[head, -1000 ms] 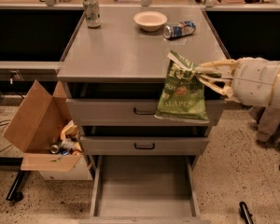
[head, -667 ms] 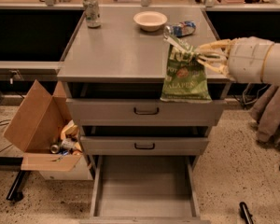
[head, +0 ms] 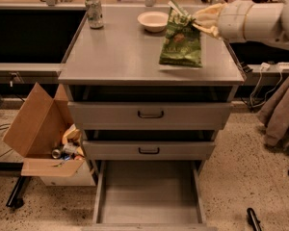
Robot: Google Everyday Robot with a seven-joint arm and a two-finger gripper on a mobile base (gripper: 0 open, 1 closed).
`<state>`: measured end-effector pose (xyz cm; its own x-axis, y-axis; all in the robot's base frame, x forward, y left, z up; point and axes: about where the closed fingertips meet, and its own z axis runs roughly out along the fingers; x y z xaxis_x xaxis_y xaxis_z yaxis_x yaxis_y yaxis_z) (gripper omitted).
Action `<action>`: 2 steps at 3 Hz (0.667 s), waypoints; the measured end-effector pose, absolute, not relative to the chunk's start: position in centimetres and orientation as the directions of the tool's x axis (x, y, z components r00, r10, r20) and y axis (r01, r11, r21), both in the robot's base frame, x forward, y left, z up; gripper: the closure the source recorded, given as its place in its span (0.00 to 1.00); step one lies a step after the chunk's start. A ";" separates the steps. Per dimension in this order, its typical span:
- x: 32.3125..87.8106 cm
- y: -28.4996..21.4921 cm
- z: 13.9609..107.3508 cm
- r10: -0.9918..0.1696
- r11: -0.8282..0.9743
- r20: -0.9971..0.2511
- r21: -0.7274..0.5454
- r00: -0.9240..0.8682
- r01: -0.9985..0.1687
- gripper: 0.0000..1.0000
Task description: Pick green jalapeno chip bag from bottom drawer and place on counter
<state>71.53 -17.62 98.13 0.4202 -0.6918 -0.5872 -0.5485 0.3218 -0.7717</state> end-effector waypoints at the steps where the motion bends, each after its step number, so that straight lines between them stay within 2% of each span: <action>1: 76.3 -15.8 97.2 -0.674 0.337 -0.624 -0.736 0.396 -0.587 0.81; 2: 77.0 -15.0 98.2 -0.667 0.339 -0.623 -0.743 0.409 -0.577 0.58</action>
Offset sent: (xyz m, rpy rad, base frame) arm 0.0429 0.0157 -0.0088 0.0220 0.0435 0.0054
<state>77.00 -14.99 98.21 0.4094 -0.6667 -0.6228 -0.5772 0.3394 -0.7427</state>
